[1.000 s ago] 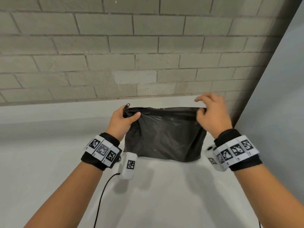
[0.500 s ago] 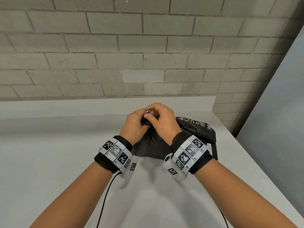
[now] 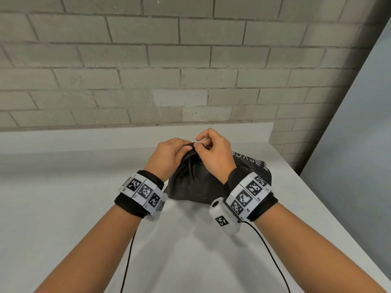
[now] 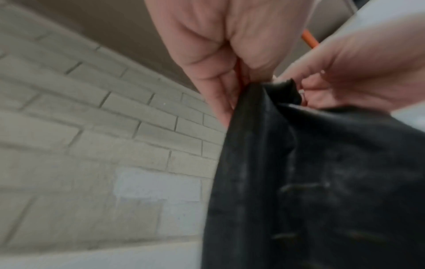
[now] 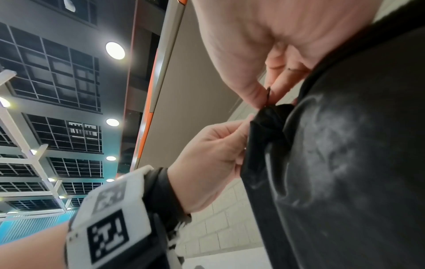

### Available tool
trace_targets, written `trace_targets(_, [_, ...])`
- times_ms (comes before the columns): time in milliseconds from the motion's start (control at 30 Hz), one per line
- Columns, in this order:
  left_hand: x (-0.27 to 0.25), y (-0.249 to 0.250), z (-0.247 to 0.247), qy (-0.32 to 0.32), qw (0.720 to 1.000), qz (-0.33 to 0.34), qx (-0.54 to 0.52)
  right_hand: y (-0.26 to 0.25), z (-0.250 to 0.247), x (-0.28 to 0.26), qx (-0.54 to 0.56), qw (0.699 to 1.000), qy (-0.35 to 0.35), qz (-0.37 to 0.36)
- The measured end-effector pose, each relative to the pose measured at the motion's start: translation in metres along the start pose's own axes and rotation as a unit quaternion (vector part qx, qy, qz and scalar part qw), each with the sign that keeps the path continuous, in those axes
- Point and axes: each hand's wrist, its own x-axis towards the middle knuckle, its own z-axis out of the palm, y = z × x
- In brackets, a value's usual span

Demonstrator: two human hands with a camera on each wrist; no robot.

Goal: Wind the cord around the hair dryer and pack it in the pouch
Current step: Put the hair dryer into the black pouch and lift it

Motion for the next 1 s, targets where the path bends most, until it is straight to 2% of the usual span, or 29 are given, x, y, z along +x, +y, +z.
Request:
trace_targets(67, [-0.003, -0.001, 0.001, -0.011, 0.996, 0.039, 0.083, 0.0, -0.001, 0.001, -0.003, 1.0, -0.009, 0.013])
trace_targets(133, [-0.004, -0.005, 0.002, 0.009, 0.995, 0.04, 0.092, 0.0, -0.004, 0.002, -0.003, 0.999, -0.013, 0.031])
trace_targets(267, [0.001, -0.009, 0.001, 0.103, 0.994, -0.044, 0.016, -0.001, -0.018, 0.004, -0.023, 0.998, 0.012, 0.053])
trace_targets(367, [0.004, -0.01, 0.0, 0.107, 0.99, -0.091, 0.001, 0.005, -0.036, 0.003, -0.071, 0.996, 0.021, 0.056])
trace_targets(500, [0.009, -0.013, -0.001, 0.114, 0.987, -0.113, -0.01, 0.028, -0.061, -0.001, -0.159, 0.983, 0.041, 0.081])
trace_targets(600, [0.01, -0.015, -0.002, 0.117, 0.985, -0.129, -0.016, 0.052, -0.082, -0.002, -0.237, 0.963, 0.049, 0.116])
trace_targets(700, [0.009, -0.022, -0.004, 0.121, 0.981, -0.151, -0.015, 0.074, -0.11, -0.008, -0.343, 0.917, 0.043, 0.198])
trace_targets(800, [0.008, -0.026, 0.001, 0.097, 0.983, -0.158, -0.011, 0.089, -0.128, -0.018, -0.384, 0.881, 0.056, 0.273])
trace_targets(1000, [0.009, -0.029, 0.003, 0.067, 0.985, -0.111, -0.112, 0.101, -0.127, -0.01, -0.351, 0.905, 0.036, 0.239])
